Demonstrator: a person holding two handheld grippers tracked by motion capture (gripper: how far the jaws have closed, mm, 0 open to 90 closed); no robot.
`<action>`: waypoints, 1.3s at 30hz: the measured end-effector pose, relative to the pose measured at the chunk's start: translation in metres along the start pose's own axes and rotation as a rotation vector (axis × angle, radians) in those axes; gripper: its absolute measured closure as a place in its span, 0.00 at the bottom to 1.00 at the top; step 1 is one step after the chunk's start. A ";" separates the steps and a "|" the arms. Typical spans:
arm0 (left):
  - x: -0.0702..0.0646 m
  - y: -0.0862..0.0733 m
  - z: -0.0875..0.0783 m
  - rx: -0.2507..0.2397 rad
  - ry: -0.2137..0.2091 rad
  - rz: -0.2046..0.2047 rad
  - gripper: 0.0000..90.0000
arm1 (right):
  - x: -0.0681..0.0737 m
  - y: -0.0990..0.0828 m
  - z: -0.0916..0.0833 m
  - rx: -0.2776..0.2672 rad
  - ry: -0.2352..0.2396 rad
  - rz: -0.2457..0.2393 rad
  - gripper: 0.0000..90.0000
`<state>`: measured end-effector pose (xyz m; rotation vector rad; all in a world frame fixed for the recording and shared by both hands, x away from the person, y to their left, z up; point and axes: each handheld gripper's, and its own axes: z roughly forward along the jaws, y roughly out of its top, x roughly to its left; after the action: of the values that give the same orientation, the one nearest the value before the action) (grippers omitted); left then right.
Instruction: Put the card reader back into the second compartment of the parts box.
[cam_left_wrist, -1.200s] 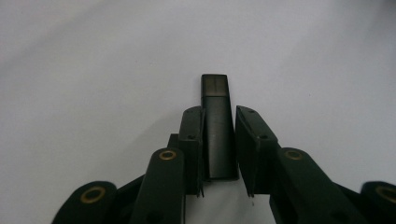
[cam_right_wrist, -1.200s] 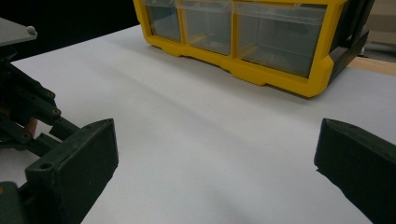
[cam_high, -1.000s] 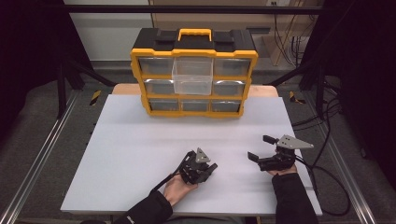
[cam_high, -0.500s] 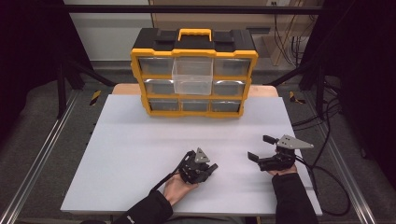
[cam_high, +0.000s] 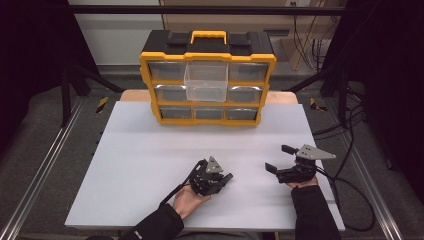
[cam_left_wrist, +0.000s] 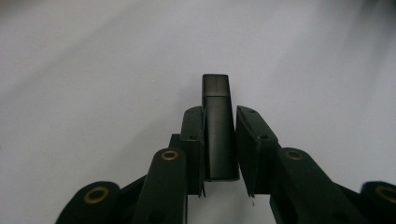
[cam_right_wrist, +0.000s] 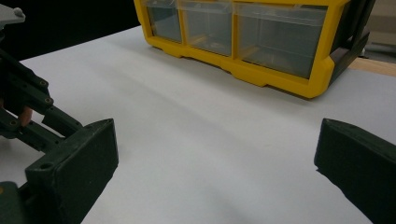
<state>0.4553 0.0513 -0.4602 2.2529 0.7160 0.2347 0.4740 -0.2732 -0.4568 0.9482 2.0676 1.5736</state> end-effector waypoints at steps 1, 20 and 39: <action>0.001 0.000 -0.001 -0.001 0.000 0.001 0.80 | 0.000 0.000 0.000 0.000 -0.001 -0.001 0.00; 0.009 0.008 -0.017 -0.023 0.018 0.022 0.80 | 0.000 0.000 0.000 -0.001 0.000 -0.002 0.00; 0.019 0.013 -0.034 -0.049 0.036 0.013 0.80 | 0.000 0.000 0.000 0.000 0.001 -0.001 0.00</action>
<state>0.4636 0.0748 -0.4283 2.2121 0.7067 0.2975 0.4739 -0.2732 -0.4566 0.9466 2.0688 1.5737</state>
